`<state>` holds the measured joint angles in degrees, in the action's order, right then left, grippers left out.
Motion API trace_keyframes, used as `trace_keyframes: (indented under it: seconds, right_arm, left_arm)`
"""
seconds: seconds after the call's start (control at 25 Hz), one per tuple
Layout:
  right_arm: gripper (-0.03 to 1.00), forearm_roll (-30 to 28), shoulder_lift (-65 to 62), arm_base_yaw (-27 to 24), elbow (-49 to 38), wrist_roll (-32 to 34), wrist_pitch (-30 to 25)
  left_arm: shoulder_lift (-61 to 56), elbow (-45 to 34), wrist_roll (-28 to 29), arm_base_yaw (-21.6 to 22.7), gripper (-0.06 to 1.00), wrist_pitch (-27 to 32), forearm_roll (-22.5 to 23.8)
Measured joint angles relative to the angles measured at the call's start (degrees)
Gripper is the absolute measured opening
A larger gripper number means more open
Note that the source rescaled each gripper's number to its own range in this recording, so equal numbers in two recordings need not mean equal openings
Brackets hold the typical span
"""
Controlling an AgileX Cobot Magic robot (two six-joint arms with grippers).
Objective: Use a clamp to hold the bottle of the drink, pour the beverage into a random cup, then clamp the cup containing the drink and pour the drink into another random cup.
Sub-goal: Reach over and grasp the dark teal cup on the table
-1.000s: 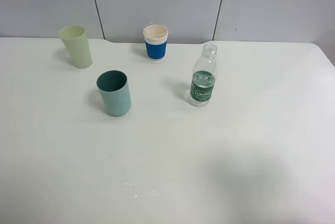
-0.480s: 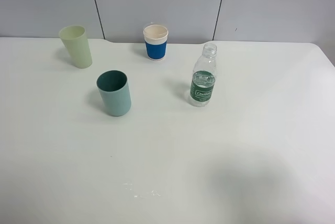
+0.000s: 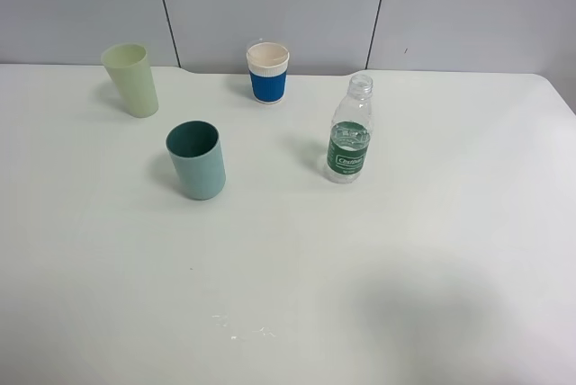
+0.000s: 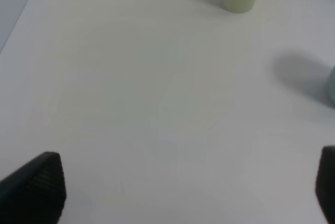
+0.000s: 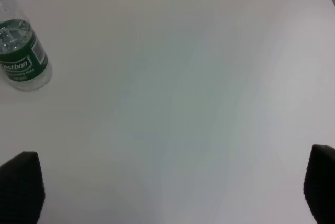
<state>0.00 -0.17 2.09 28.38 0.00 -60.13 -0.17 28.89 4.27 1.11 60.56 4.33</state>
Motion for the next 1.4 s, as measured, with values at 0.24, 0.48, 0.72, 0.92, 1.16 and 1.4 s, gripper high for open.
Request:
trace_keyframes:
  seconds: [0.24, 0.48, 0.72, 0.92, 1.16, 1.4]
  right_arm:
    - [1.00, 0.00, 0.00, -0.61, 0.00, 0.00, 0.00]
    - [1.00, 0.00, 0.00, -4.09, 0.00, 0.00, 0.00]
    - [1.00, 0.00, 0.00, -4.40, 0.00, 0.00, 0.00]
    - [1.00, 0.00, 0.00, -4.40, 0.00, 0.00, 0.00]
    - [1.00, 0.00, 0.00, -4.40, 0.00, 0.00, 0.00]
    - [1.00, 0.00, 0.00, -4.40, 0.00, 0.00, 0.00]
  left_arm:
    - [0.00, 0.00, 0.00, 0.00, 0.89, 0.00, 0.00]
    - [0.00, 0.00, 0.00, 0.00, 0.89, 0.00, 0.00]
    - [0.00, 0.00, 0.00, 0.00, 0.89, 0.00, 0.00]
    - [0.00, 0.00, 0.00, 0.00, 0.89, 0.00, 0.00]
    - [0.00, 0.00, 0.00, 0.00, 0.89, 0.00, 0.00]
    - [0.00, 0.00, 0.00, 0.00, 0.89, 0.00, 0.19]
